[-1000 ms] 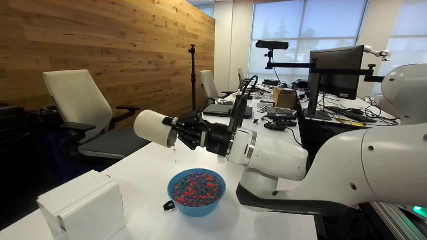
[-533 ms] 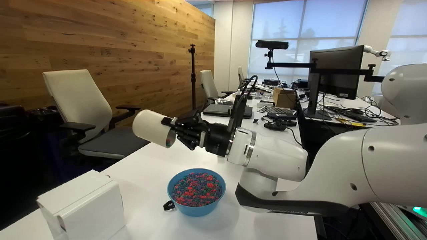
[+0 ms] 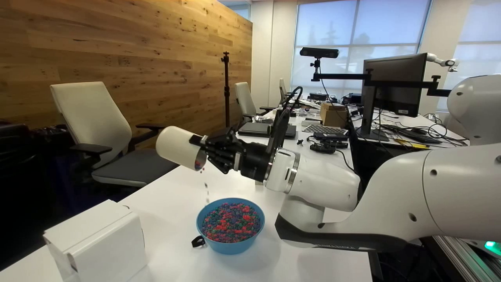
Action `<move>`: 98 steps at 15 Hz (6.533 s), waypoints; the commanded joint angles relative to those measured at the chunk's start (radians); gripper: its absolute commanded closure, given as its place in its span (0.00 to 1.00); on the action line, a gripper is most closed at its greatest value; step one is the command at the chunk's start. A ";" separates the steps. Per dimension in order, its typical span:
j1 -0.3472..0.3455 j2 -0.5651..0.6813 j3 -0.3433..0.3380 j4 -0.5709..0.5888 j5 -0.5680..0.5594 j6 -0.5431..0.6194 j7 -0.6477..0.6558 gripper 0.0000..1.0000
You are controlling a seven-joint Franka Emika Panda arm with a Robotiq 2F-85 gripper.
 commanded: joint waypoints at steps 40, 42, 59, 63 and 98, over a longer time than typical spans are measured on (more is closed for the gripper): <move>-0.005 0.000 -0.035 -0.007 0.032 0.028 -0.053 0.99; -0.003 0.000 -0.038 -0.009 0.031 0.028 -0.052 0.99; 0.002 0.000 -0.053 -0.012 0.029 0.028 -0.048 0.99; 0.003 -0.001 -0.055 -0.013 0.029 0.028 -0.047 0.99; 0.012 -0.001 -0.076 -0.014 0.027 0.028 -0.044 0.99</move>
